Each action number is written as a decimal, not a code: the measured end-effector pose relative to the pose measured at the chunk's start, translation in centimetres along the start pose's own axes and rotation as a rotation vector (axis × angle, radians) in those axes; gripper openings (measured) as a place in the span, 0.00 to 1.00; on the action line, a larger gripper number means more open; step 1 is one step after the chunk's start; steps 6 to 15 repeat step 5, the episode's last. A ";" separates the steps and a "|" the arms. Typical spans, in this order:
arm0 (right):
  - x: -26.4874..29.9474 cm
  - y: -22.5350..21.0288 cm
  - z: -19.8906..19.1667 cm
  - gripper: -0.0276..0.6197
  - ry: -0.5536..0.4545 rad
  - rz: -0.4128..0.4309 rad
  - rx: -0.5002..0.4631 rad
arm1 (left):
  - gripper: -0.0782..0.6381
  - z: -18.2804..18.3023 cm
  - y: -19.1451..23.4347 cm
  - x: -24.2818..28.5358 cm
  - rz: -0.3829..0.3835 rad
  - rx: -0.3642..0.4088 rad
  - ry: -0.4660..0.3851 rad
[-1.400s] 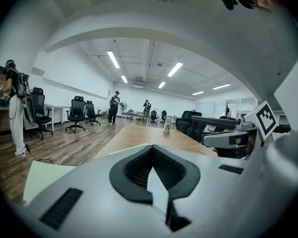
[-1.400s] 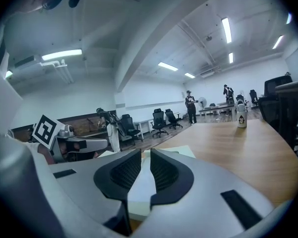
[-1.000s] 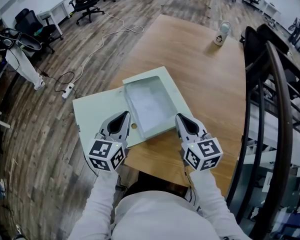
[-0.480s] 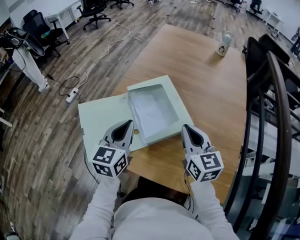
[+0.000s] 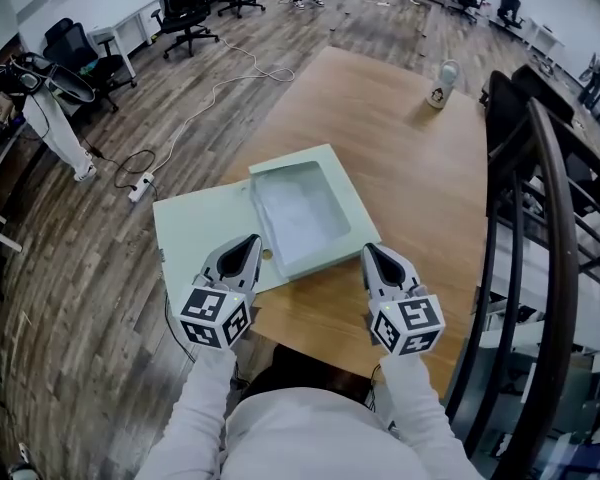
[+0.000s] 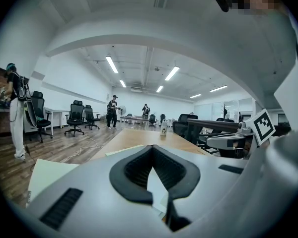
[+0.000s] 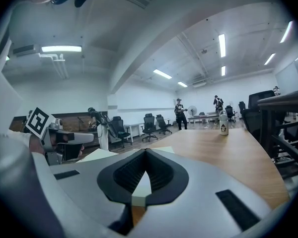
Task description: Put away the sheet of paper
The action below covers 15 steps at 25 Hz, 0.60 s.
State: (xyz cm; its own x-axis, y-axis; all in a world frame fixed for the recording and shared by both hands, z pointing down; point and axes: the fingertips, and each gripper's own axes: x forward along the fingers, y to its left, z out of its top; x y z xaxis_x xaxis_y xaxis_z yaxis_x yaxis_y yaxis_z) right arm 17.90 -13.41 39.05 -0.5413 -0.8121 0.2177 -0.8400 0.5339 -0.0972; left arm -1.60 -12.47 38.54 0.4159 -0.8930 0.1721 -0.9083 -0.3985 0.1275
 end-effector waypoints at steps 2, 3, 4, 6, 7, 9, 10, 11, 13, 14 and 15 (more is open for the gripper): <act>-0.2 0.1 0.0 0.08 0.000 0.003 -0.002 | 0.13 0.0 -0.2 -0.2 0.002 0.001 -0.002; -0.2 0.1 0.0 0.08 0.000 0.006 -0.004 | 0.13 0.0 -0.2 -0.3 0.003 0.002 -0.002; -0.2 0.2 0.0 0.08 0.000 0.009 -0.006 | 0.13 0.0 -0.2 -0.4 0.003 0.003 -0.003; -0.2 0.2 0.1 0.08 0.000 0.013 -0.007 | 0.13 0.0 -0.3 -0.4 0.004 0.004 -0.003; -0.2 0.2 0.1 0.08 0.000 0.013 -0.007 | 0.13 0.0 -0.3 -0.4 0.004 0.004 -0.003; -0.2 0.2 0.1 0.08 0.000 0.013 -0.007 | 0.13 0.0 -0.3 -0.4 0.004 0.004 -0.003; -0.2 0.2 0.1 0.08 0.000 0.013 -0.007 | 0.13 0.0 -0.3 -0.4 0.004 0.004 -0.003; -0.2 0.2 0.1 0.08 0.000 0.013 -0.007 | 0.13 0.0 -0.3 -0.4 0.004 0.004 -0.003; -0.2 0.2 0.1 0.08 0.000 0.013 -0.007 | 0.13 0.0 -0.3 -0.4 0.004 0.004 -0.003; -0.2 0.2 0.1 0.08 0.000 0.013 -0.007 | 0.13 0.0 -0.3 -0.4 0.004 0.004 -0.003; -0.2 0.2 0.1 0.08 0.000 0.013 -0.007 | 0.13 0.0 -0.3 -0.4 0.004 0.004 -0.003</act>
